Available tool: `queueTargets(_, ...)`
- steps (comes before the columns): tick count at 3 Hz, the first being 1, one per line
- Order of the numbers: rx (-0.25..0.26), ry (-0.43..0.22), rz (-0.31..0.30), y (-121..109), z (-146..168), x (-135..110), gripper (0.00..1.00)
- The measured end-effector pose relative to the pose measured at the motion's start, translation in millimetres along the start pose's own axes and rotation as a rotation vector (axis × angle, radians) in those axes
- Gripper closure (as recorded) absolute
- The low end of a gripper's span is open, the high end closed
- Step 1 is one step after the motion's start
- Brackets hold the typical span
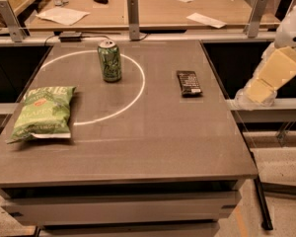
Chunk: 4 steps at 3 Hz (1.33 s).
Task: Move rxbar chocolate near green can
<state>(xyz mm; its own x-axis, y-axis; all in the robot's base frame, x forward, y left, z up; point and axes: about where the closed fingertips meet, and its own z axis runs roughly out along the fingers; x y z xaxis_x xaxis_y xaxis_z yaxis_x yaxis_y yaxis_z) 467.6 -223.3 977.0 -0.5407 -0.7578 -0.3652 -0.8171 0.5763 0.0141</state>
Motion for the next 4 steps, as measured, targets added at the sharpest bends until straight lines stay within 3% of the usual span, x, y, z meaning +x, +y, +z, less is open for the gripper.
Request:
queueTargets(1,-0.024,0.055,0.183,-22.2,11.3,-4.3,0.0)
queueTargets(2,-0.007,0.091,0.355,-53.7,27.2,-12.7,0.0)
queueTargets(3,0.018,0.062,0.493,-85.2,40.8,-24.7,0.0)
queueTargets(4,0.031,0.04,0.492,-90.4,43.4,-30.6,0.0)
